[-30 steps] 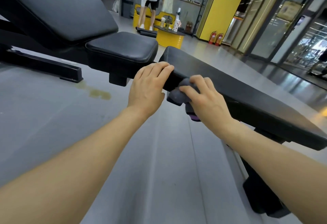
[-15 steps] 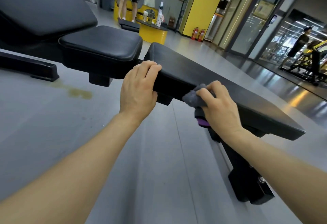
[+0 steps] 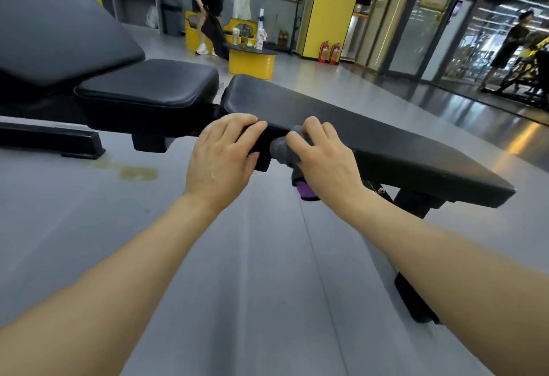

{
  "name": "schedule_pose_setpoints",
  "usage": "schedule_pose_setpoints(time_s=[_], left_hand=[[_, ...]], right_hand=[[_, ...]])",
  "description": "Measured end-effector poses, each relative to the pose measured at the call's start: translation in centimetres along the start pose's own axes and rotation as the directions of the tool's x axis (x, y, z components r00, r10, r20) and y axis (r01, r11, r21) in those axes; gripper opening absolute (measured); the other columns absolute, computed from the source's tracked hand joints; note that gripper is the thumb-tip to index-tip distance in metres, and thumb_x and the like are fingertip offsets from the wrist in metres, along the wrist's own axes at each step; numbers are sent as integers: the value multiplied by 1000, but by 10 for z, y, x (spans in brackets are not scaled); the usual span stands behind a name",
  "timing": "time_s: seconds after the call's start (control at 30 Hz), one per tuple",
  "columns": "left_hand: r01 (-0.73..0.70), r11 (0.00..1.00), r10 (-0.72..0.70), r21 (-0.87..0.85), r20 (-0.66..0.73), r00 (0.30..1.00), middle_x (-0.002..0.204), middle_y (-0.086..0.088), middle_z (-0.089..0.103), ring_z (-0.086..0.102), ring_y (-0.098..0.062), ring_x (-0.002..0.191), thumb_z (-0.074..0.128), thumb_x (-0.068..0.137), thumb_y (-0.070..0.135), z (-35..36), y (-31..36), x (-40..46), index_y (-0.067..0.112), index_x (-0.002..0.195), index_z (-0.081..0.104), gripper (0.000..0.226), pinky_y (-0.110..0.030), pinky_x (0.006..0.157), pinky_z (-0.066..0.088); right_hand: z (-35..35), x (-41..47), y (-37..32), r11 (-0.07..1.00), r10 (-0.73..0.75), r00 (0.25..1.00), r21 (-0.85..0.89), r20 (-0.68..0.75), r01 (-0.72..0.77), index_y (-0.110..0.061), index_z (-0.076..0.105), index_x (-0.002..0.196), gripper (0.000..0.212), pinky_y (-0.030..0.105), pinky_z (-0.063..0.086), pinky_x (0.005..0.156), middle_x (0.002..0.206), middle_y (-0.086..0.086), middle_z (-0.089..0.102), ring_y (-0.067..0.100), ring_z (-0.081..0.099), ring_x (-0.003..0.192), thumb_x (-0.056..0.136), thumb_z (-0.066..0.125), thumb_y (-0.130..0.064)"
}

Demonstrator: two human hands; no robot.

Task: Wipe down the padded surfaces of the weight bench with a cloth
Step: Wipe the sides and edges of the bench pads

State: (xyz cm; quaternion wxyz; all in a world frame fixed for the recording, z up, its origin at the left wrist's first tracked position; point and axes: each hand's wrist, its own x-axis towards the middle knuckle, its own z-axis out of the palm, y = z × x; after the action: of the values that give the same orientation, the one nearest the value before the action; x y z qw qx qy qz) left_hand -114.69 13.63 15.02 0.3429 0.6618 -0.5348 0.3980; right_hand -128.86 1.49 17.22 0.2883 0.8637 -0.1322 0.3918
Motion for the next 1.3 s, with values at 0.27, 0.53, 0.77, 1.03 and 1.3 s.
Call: schedule_pose_setpoints(time_s=[0.27, 0.53, 0.77, 1.03, 1.3], left_hand=[[7, 996, -11, 91, 43, 999, 113, -5, 60, 49, -24, 107, 77, 68, 8, -3, 10, 3, 13, 118, 62, 53, -38, 88, 46], [136, 986, -137, 92, -1, 991, 105, -3, 60, 40, -20, 99, 74, 68, 5, 1, 23, 7, 14, 106, 65, 40, -32, 67, 46], [131, 988, -133, 86, 12, 991, 103, -1, 60, 39, -19, 97, 75, 65, 1, 1, 23, 7, 16, 107, 65, 45, -31, 65, 46], [137, 985, -138, 104, 6, 990, 103, -1, 60, 38, -20, 96, 74, 66, 2, 1, 24, 8, 16, 105, 65, 42, -28, 58, 41], [177, 979, -178, 99, -3, 984, 103, -2, 59, 37, -21, 97, 70, 66, -6, 3, 29, 8, 14, 102, 64, 41, -26, 53, 38]], right_hand=[[-6, -41, 35, 927, 332, 937, 145, 107, -345, -10, 45, 89, 39, 32, 43, 37, 91, 17, 45, 30, 45, 71, 65, 71, 8], [-10, 10, -4, 986, 76, 995, 144, 61, -84, -14, 48, 94, 42, 22, 27, 37, 102, 15, 48, 31, 49, 76, 60, 71, -3], [-18, -45, 52, 943, 301, 928, 76, 221, -324, -12, 48, 90, 41, 32, 43, 39, 100, 14, 46, 31, 46, 80, 61, 74, 3], [-16, -7, 23, 997, 36, 988, 56, 153, -45, -10, 49, 90, 35, 23, 27, 37, 101, 18, 49, 33, 48, 77, 63, 69, 3], [-23, -56, 73, 969, 241, 918, -24, 315, -246, -7, 52, 80, 38, 24, 28, 39, 95, 17, 48, 30, 45, 73, 54, 77, 4]])
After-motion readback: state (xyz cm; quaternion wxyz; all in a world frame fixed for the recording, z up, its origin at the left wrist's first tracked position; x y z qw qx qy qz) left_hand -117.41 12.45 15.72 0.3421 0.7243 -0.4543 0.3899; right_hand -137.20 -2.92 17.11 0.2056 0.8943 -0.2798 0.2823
